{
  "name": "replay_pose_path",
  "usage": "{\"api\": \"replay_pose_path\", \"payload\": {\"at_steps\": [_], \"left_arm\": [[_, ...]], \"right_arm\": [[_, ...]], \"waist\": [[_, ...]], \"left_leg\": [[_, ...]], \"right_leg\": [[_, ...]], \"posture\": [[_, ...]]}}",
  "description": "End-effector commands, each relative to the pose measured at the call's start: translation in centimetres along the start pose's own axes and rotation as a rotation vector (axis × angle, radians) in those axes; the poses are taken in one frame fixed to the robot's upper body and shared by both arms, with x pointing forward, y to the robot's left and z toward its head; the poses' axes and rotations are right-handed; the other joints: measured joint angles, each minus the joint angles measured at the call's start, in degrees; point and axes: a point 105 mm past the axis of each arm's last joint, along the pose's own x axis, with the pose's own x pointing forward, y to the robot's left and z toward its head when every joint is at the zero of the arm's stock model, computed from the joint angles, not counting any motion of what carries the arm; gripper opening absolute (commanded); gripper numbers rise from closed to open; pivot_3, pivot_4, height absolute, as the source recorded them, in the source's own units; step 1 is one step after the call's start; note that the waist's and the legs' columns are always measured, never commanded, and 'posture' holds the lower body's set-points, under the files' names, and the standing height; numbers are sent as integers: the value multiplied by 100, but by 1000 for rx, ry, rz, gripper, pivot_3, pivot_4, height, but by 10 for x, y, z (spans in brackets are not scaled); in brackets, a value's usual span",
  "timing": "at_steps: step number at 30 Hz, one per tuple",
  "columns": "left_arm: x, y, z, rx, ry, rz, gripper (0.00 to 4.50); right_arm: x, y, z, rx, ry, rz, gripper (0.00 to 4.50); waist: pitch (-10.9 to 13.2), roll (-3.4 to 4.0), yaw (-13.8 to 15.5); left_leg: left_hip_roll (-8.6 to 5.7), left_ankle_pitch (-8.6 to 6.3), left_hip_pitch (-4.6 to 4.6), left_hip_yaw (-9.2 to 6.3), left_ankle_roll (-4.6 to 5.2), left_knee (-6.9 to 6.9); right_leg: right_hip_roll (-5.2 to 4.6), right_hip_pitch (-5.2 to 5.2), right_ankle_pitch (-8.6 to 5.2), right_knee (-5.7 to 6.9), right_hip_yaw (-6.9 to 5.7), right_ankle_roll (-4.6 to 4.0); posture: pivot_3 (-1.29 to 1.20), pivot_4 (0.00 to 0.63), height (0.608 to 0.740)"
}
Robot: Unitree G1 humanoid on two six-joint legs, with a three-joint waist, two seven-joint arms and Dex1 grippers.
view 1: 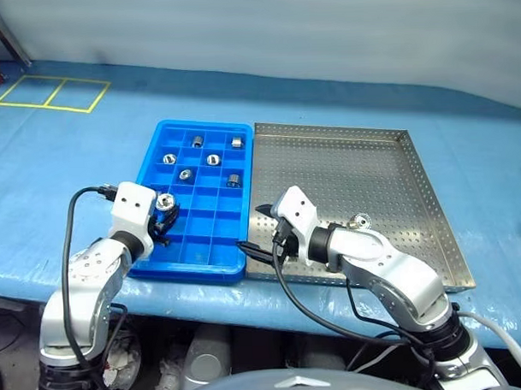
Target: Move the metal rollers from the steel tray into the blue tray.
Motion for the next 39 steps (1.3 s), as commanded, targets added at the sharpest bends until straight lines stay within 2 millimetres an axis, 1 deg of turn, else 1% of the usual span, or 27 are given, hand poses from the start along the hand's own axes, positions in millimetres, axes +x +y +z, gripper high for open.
{"api": "replay_pose_path", "payload": {"at_steps": [1, 6, 8, 9, 11, 13, 14, 15, 18, 20, 21, 23, 26, 29, 32, 34, 39], "left_arm": [[0, -2, -1, -11, 4, -20, 1675], [4, -3, -15, -32, 70, -31, 1675], [5, -3, -18, -47, 83, -31, 2406], [6, -3, -17, -47, 81, -36, 2625], [7, -5, -12, -48, 63, -49, 3287], [9, -8, -1, -47, 19, -76, 3946], [10, -12, 7, -53, -22, -111, 4291], [9, -16, 18, -45, -72, -152, 4464], [9, -27, 51, -2, -215, -262, 4464], [11, -33, 66, 32, -268, -332, 4464], [12, -37, 72, 46, -283, -369, 4464], [16, -50, 85, 92, -301, -500, 4464], [25, -66, 95, 168, -296, -657, 4464], [38, -80, 97, 235, -260, -788, 4464], [48, -97, 91, 301, -208, -915, 4464], [53, -107, 84, 338, -166, -989, 4464], [62, -124, 63, 464, -49, -1128, 4464]], "right_arm": [[0, 4, 9, -23, -40, 7, 4500], [-2, 4, 8, -11, -43, -14, 4500], [-4, 3, 7, -6, -44, -26, 4500], [-5, 3, 7, -3, -45, -32, 4500], [-7, 3, 7, 0, -47, -44, 4500], [-9, 2, 7, 3, -49, -58, 4500], [-10, 2, 7, 5, -50, -68, 4500], [-13, 1, 7, 7, -51, -78, 4500], [-23, -2, 4, 15, -44, -120, 4500], [-31, -4, 2, 24, -37, -151, 4500], [-35, -6, 1, 29, -34, -165, 4500], [-46, -9, -5, 43, -14, -212, 4500], [-60, -8, -14, 63, 17, -265, 4500], [-72, -6, -22, 85, 46, -313, 4500], [-82, -5, -27, 108, 63, -371, 4500], [-87, -5, -29, 123, 66, -408, 4500], [-94, 0, -33, 162, 64, -470, 4500]], "waist": [[0, 1, 13], [1, 1, 1], [0, 2, -14], [0, 2, -16], [0, 2, -31], [0, 2, -55], [1, 3, -63], [1, 3, -71], [1, 2, -56], [1, 2, -77], [1, 2, -100], [1, 3, -120], [2, 3, -155], [1, 3, -315], [1, 4, -458], [1, 4, -565], [1, 4, -736]], "left_leg": [[0, 0, 0, -1, 0, 0], [0, 0, -1, -1, 0, -2], [0, 0, -1, 0, 0, -3], [0, 0, -1, 0, 0, -3], [1, 0, 0, -1, 0, -2], [2, 0, 1, -2, -1, -2], [2, 0, 0, -1, -1, -2], [2, 0, -1, -1, -1, -2], [-1, 0, -8, -3, -1, -2], [-3, 0, -11, -3, -1, -2], [-3, 0, -11, -2, -1, -2], [-4, 0, -10, 1, 0, -2], [-5, 0, -14, 8, 0, 4], [-6, 0, -13, 13, 0, 3], [-6, 1, -13, 13, 1, 2], [-6, 1, -12, 15, 1, 1], [-3, 1, -9, 18, 1, 2]], "right_leg": [[0, 0, -1, 0, -1, -1], [0, 0, -2, -2, -2, -3], [-1, -1, -2, -3, -2, -3], [-1, 0, -2, -3, -2, -3], [-1, 0, -2, -2, -3, -3], [-1, 0, -3, -1, -4, -4], [-1, 0, -3, -1, -4, -4], [-1, -1, -3, -1, -4, -4], [-5, -3, -3, -5, -8, -4], [-6, -3, -3, -8, -8, -4], [-6, -2, -3, -9, -8, -4], [-6, -2, -3, -8, -7, -4], [-5, 0, -4, -7, -21, -6], [-6, 2, -4, -8, -14, -6], [-3, 1, -4, -8, -12, -5], [-1, 0, -4, -6, -8, -5], [3, -2, -4, -2, -1, -5]], "posture": [[326, 150, 740], [313, 150, 740], [291, 150, 740], [291, 150, 740], [272, 150, 740], [256, 150, 740], [256, 150, 740], [256, 150, 740], [227, 150, 740], [227, 150, 740], [188, 150, 740], [162, 150, 740], [132, 150, 740], [83, 150, 740], [41, 150, 740], [10, 150, 740], [-39, 150, 740]]}}
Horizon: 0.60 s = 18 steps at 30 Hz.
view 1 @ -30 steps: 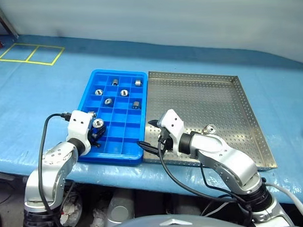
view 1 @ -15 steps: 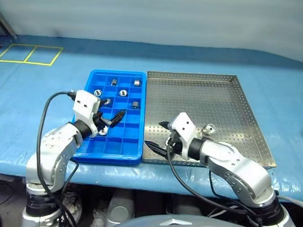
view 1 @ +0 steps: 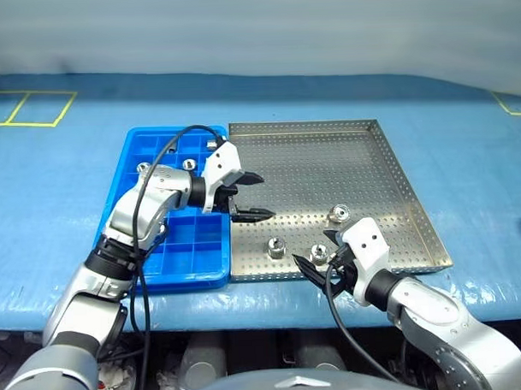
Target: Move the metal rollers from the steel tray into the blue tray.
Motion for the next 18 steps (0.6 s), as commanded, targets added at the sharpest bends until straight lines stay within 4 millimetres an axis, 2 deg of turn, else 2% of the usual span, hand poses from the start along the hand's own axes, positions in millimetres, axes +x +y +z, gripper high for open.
{"api": "replay_pose_path", "payload": {"at_steps": [1, 7, 13, 18], "left_arm": [[10, -4, -1, 73, 54, -104, 4464], [22, -8, -22, 168, 204, -216, 4464], [37, -15, -38, 247, 289, -274, 4464], [41, -25, -47, 278, 334, -340, 4464]], "right_arm": [[-8, 3, 10, -2, -53, -35, 4500], [-10, 7, 5, 37, -53, -68, 4500], [-9, 9, 6, 52, -62, -78, 4500], [-7, 9, 7, 49, -68, -78, 4500]], "waist": [[0, 1, -37], [-1, 0, -172], [-1, 0, -229], [-1, 1, -269]], "left_leg": [[0, 0, 0, 0, 0, 0], [1, 0, -1, 2, 0, 3], [1, 0, 1, -2, 1, 3], [2, 0, 0, -3, 1, 5]], "right_leg": [[1, 0, 0, 0, 0, 0], [0, -2, 0, 1, 5, 0], [0, -4, 0, 2, 11, 1], [0, -5, 0, 4, 14, 2]], "posture": [[-39, 150, 740], [-85, 150, 740], [-85, 150, 740], [-111, 150, 740]]}}
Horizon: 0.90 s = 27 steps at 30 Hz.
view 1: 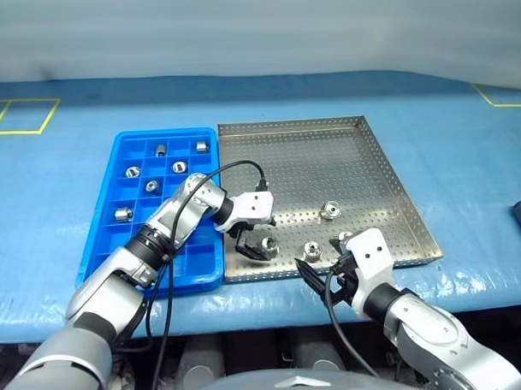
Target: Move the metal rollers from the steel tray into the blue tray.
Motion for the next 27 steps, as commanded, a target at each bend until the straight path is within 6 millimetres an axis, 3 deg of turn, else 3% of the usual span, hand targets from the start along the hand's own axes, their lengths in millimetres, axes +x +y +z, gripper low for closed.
{"api": "replay_pose_path", "payload": {"at_steps": [1, 4, 7, 14, 19, 27], "left_arm": [[5, -3, 0, 78, 56, -32, 4464], [8, -5, -3, 95, 78, -37, 4464], [10, -8, -6, 114, 93, -49, 3890], [8, -5, 1, 89, 33, -5, 1689], [-6, 10, 20, -26, -122, 135, 1690], [-60, 45, 39, -244, -383, 612, 1690]], "right_arm": [[-3, 3, 14, -25, -64, 6, 4500], [-2, 3, 15, -27, -67, 7, 4500], [-1, 3, 16, -27, -71, 9, 4500], [3, 3, 18, -34, -78, 23, 4500], [9, 5, 21, -49, -86, 57, 4500], [25, 12, 33, -103, -101, 160, 4500]], "waist": [[0, 1, -16], [0, 0, -21], [0, 1, -21], [-1, 2, -16], [-1, 2, -21], [-1, 1, 92]], "left_leg": [[0, 0, 1, -2, 0, 0], [0, 0, 0, -6, 0, 0], [0, 0, 1, -6, 0, 0], [0, 0, 3, -7, 0, 1], [1, 1, 6, -8, 1, 1], [0, 2, 8, -10, 3, 7]], "right_leg": [[0, 0, 0, 0, 1, 0], [1, 0, 0, 2, 0, 0], [1, 0, 0, 2, 2, 0], [1, 1, 1, 4, 3, 1], [2, 1, 1, 8, 4, 2], [2, 6, 9, 12, 5, 16]], "posture": [[-111, 150, 740], [-107, 150, 740], [-102, 150, 740], [-78, 150, 740], [-78, 150, 740], [66, 150, 740]]}}
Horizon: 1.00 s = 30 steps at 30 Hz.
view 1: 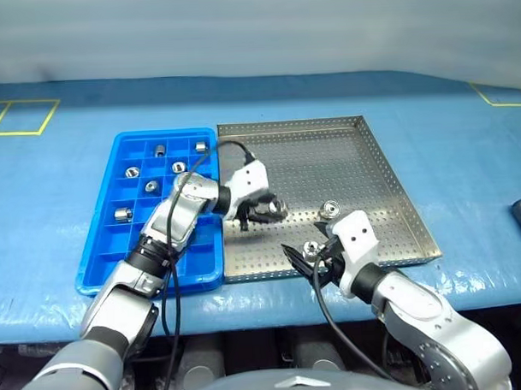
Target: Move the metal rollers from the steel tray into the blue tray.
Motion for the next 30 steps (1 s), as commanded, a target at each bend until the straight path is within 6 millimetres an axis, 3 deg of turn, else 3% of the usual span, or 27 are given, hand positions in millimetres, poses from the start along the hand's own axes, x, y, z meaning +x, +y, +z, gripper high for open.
{"api": "replay_pose_path", "payload": {"at_steps": [1, 8, 17, 24, 30], "left_arm": [[-21, 17, 19, -28, -92, 204, 1690], [-84, 27, 12, -67, -80, 622, 1690], [-150, -1, -17, -207, -19, 985, 1690], [-175, -19, -36, -314, 44, 1148, 1690], [-174, -39, -47, -360, 107, 1135, 1690]], "right_arm": [[5, 4, 11, -38, -39, 59, 4500], [30, 13, 28, -143, -53, 226, 4500], [60, 29, 35, -222, -74, 381, 4500], [70, 46, 35, -252, -80, 502, 4500], [74, 57, 36, -272, -86, 569, 4500]], "waist": [[0, 0, 50], [2, -1, 248], [3, -5, 701], [4, -5, 1141], [3, -4, 1573]], "left_leg": [[0, 0, 1, -1, 0, -1], [0, 0, 6, -4, 0, -7], [-3, 0, 1, -8, -1, -10], [-3, 1, 1, -14, -1, -7], [0, -1, -2, -13, -4, -12]], "right_leg": [[1, 1, 7, 0, -1, 12], [3, 3, 11, 0, -3, 18], [-1, 5, 9, -12, -9, 14], [-2, 8, -1, -11, -21, -3], [0, 2, -4, -12, -28, -8]], "posture": [[120, 150, 740], [224, 150, 740], [404, 150, 740], [505, 150, 740], [554, 150, 740]]}}
